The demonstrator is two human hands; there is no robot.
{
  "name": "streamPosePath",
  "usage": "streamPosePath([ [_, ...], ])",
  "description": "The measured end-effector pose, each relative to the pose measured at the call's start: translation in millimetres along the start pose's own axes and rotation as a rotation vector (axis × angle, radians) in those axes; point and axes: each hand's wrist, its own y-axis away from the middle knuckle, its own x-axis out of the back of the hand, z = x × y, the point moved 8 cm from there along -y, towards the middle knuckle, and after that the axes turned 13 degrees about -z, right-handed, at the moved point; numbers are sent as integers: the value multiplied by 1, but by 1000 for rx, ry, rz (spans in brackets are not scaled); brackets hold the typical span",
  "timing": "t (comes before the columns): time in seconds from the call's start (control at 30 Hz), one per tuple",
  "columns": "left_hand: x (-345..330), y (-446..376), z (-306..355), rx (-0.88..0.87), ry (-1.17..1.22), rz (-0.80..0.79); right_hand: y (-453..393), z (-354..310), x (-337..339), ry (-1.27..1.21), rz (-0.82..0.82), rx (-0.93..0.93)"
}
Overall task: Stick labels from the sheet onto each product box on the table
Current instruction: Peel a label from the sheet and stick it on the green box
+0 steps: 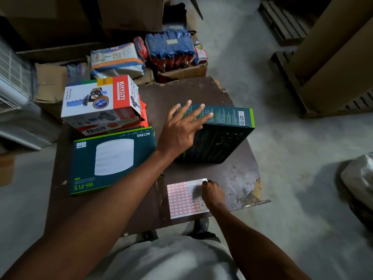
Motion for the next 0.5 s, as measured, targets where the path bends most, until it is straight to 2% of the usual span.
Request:
streamPosePath([
  [0.4, -1, 2, 0, 4, -5, 0, -7, -2, 0, -18, -38, 93],
  [0.5, -1, 2, 0, 5, -9, 2, -8, -5, 2, 49, -42, 128],
])
